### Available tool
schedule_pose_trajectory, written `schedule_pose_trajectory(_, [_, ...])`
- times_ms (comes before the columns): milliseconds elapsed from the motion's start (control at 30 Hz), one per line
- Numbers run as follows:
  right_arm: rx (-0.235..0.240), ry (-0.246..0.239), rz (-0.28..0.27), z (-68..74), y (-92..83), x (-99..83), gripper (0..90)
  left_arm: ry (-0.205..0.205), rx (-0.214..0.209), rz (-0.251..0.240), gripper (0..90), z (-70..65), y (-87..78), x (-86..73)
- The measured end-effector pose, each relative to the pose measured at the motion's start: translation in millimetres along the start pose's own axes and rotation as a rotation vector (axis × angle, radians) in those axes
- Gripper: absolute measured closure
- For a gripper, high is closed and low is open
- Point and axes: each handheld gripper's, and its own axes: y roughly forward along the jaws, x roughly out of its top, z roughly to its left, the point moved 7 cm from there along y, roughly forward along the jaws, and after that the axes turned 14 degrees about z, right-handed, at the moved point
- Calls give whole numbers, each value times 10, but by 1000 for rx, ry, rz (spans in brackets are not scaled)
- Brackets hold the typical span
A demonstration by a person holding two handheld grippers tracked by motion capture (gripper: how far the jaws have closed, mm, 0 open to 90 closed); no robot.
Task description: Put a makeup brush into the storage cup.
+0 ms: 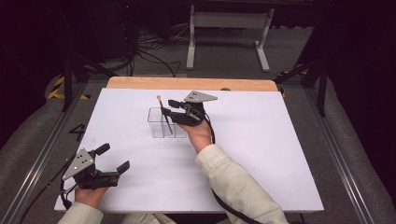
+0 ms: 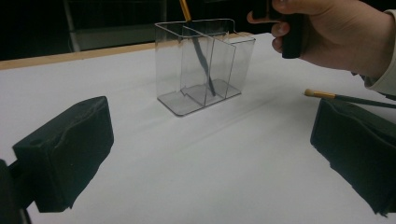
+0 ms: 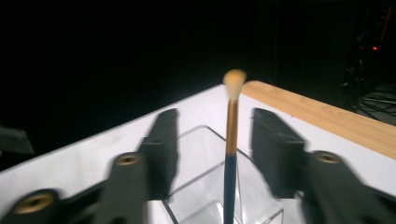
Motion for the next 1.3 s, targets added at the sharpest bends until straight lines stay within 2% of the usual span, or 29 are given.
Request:
schedule_pose_trajectory(67, [2, 3, -23, -3, -45, 34, 332, 4, -1, 0, 2, -1, 2, 4])
schedule_pose_trajectory(100, [2, 3, -23, -3, -45, 34, 332, 5, -1, -4, 2, -2, 7, 9])
schedule_pose_trajectory(133, [10, 7, -29, -1, -72, 56, 286, 6, -2, -5, 2, -2, 11, 11])
schedule_pose_trajectory(167, [11, 12, -27, -4, -113, 86, 203, 4, -1, -3, 2, -2, 13, 11])
schedule_pose_trajectory(233, [10, 10, -28, -5, -134, 98, 182, 2, -3, 0, 2, -2, 15, 11])
schedule_pose_trajectory(333, [7, 8, -33, -11, -262, 161, 96, 7, -4, -2, 2, 1, 26, 18])
schedule_pose_trajectory(400, [10, 8, -37, -13, -310, 179, 80, 7, -3, -2, 2, 2, 27, 20])
schedule_pose_trajectory(600, [3, -17, -21, -18, -593, 229, 1, 3, -4, 0, 2, 3, 48, 29])
schedule_pose_trajectory(667, [3, -27, -21, -15, -635, 235, 1, 7, -3, 2, 2, 5, 55, 31])
schedule_pose_trajectory(733, [8, -56, -15, -4, -767, 245, 1, 6, -5, 0, 1, 4, 74, 41])
schedule_pose_trajectory(933, [7, -47, -16, -36, -1032, 235, 1, 5, -9, 3, 2, 8, 95, 55])
schedule_pose_trajectory(1100, [-33, -48, 3, -88, -1256, 211, 1, 4, -10, 2, 2, 14, 110, 64])
schedule_pose_trajectory(1300, [-50, -51, -2, -97, -1462, 210, 1, 2, -10, 5, 2, 11, 117, 69])
